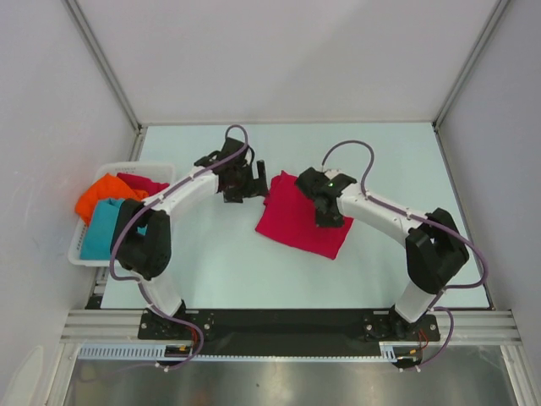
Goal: Fold and stack the t-shirts
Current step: Fold the long partially folded tshirt into a neat square, then put the neatly folded tshirt into the corner of the board with the right arm
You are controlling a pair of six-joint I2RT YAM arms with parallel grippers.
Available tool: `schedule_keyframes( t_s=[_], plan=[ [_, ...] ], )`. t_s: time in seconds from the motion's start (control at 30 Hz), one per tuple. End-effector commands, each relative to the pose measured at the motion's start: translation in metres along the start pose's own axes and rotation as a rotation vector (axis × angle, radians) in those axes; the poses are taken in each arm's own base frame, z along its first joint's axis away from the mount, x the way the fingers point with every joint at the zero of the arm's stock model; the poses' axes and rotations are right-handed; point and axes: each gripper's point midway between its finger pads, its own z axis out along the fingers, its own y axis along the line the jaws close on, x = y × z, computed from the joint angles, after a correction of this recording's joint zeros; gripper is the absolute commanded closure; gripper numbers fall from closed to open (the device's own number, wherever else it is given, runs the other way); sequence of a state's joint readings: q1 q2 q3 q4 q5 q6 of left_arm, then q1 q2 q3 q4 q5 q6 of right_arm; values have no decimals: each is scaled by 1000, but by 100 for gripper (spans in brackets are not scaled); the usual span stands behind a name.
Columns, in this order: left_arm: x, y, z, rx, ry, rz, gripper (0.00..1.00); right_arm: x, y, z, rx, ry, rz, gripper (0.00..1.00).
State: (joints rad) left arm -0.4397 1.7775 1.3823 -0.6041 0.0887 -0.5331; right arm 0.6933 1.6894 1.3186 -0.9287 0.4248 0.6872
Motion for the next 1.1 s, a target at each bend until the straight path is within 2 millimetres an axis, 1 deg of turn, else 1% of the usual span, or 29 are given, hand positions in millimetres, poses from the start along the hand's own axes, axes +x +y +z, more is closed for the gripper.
schedule_keyframes(
  t_s=[0.0,0.03,0.07,0.17,0.2,0.23,0.3,0.33,0.43,0.5,0.53,0.57,0.63,0.67,0.7,0.77,0.8,0.87,0.9,0.93,0.97,1.0,1.03,1.07],
  plan=[
    [21,-14,-8,51,-37,10,5,36,13,4,-24,43,-4,70],
    [31,-10,-3,51,-26,4,5,38,18,6,-33,43,-1,70],
    [37,-11,-1,54,-19,5,5,43,21,9,-37,56,-7,70],
    [51,-9,5,58,-3,4,5,48,28,18,-32,60,-28,71],
    [52,-9,6,58,-2,5,5,48,28,21,-28,60,-34,70],
    [55,-8,7,54,3,6,5,44,30,24,-31,51,-28,71],
    [57,-9,7,57,7,9,5,44,30,34,-16,66,-38,71],
    [57,-9,6,59,5,10,5,40,32,37,-17,61,-33,71],
    [54,-11,-1,70,-10,14,5,38,29,58,-27,107,13,71],
    [53,-11,-5,68,-16,19,5,35,22,72,-31,155,74,74],
    [52,-12,-9,72,-24,21,5,32,20,75,-27,157,89,74],
    [51,-12,-10,71,-28,19,5,24,15,79,-9,147,110,74],
    [52,-11,-14,72,-30,26,5,19,6,84,29,145,128,74],
    [53,-10,-14,71,-29,25,5,9,3,85,41,122,141,73],
    [54,-10,-14,72,-28,27,5,2,-7,89,62,120,168,73],
    [57,-9,-13,73,-20,28,5,-7,-18,93,90,111,188,72],
    [57,-10,-14,79,-19,27,5,-18,-26,97,99,103,220,72],
    [59,-10,-14,81,-14,26,5,-27,-36,106,122,102,229,71],
    [59,-11,-13,87,-12,23,5,-41,-42,109,126,90,259,72],
    [59,-12,-13,93,-12,25,5,-47,-46,112,133,89,269,71],
    [60,-11,-12,90,-8,23,5,-50,-50,121,146,94,264,72],
    [60,-12,-12,94,-9,25,5,-64,-57,124,152,81,295,72],
    [60,-12,-13,94,-9,23,5,-70,-61,129,162,80,304,71],
    [60,-12,-13,94,-7,21,5,-69,-65,138,178,96,303,72]
  ],
)
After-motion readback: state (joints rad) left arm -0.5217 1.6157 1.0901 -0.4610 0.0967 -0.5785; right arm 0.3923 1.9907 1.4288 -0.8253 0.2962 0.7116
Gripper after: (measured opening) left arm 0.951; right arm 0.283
